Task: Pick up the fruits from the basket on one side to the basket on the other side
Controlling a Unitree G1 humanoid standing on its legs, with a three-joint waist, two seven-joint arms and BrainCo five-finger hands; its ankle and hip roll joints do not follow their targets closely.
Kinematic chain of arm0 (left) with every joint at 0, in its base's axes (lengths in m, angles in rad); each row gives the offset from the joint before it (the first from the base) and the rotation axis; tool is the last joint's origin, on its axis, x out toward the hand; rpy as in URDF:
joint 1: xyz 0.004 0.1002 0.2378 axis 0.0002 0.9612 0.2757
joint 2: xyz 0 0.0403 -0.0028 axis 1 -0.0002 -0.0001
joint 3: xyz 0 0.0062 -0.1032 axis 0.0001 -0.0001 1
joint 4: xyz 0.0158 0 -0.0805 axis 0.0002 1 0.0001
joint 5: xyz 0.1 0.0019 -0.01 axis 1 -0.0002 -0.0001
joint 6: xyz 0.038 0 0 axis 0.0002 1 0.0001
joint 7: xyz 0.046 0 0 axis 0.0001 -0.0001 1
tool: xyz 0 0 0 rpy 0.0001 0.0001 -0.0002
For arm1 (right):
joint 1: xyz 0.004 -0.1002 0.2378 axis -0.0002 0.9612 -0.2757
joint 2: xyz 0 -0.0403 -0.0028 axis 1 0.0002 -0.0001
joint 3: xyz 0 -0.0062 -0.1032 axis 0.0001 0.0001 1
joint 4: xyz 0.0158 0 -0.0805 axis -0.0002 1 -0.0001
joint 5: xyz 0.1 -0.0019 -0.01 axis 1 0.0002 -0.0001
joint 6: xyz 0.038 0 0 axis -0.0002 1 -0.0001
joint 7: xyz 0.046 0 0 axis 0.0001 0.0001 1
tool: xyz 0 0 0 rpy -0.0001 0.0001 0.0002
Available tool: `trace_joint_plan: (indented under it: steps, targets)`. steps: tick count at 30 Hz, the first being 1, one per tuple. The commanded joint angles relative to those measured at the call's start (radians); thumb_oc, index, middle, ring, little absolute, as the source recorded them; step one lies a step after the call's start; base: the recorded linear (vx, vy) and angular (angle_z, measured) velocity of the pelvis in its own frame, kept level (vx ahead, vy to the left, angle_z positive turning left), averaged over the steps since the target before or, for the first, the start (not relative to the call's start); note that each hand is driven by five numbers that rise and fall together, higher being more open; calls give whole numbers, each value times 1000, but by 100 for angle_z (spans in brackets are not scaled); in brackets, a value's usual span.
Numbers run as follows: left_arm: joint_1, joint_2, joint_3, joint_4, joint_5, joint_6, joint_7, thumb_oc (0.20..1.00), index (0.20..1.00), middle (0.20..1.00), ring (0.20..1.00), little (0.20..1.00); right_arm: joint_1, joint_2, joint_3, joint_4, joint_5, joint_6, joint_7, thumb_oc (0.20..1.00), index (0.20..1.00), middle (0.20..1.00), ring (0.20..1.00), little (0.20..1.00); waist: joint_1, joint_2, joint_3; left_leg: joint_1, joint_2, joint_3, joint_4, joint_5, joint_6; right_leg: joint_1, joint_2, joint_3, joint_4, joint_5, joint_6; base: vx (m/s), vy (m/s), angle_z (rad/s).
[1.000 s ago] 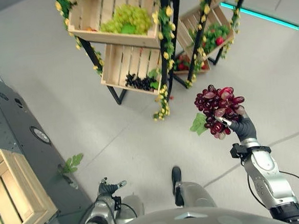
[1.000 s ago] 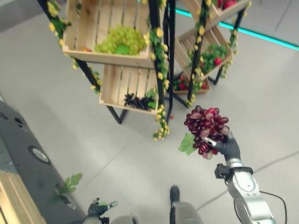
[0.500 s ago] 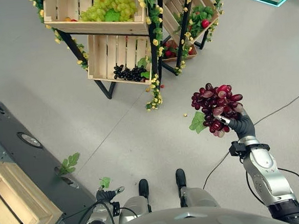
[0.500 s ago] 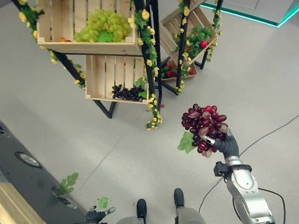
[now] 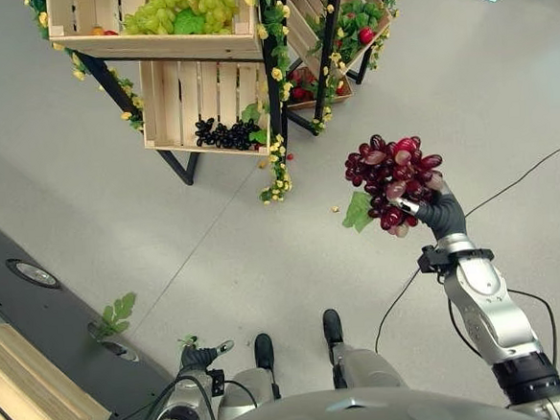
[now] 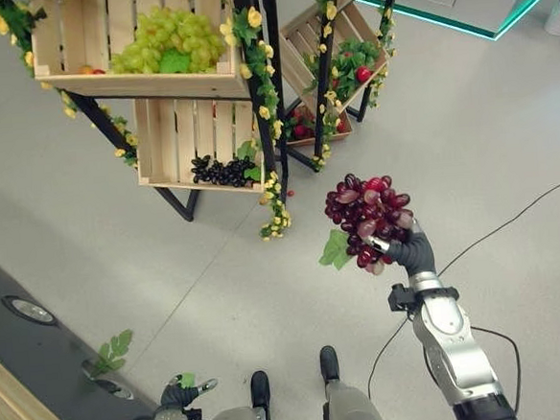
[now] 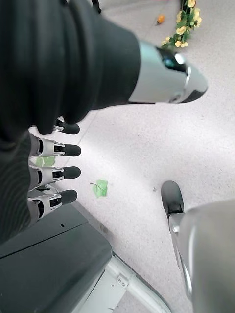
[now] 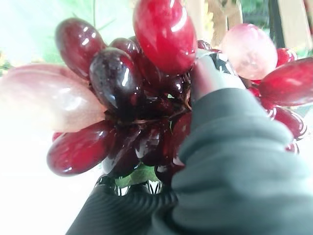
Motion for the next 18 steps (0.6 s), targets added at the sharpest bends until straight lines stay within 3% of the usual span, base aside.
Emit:
trace_joint_plan:
  steps: [1, 18]
  targets:
    - [-42, 30, -45, 50, 63, 1, -7, 1000, 1000, 1000, 1000, 1000, -97, -35, -10, -136, -33, -55, -19, 200, 200, 200, 200, 200, 31, -27, -46, -94, 2, -67, 15, -16, -10, 28, -104, -36, 5, -96, 125, 24, -13, 3]
    - [-57, 42, -150, 28, 30, 10, -22, 1000, 1000, 1000, 1000, 1000, -620, -131, 261, 20, -39, 15, -60, 200, 200, 200, 200, 200, 116, -41, -15, -150, 6, -111, 10, 12, -28, -2, -106, -91, 5, -89, 117, 1, -11, 9]
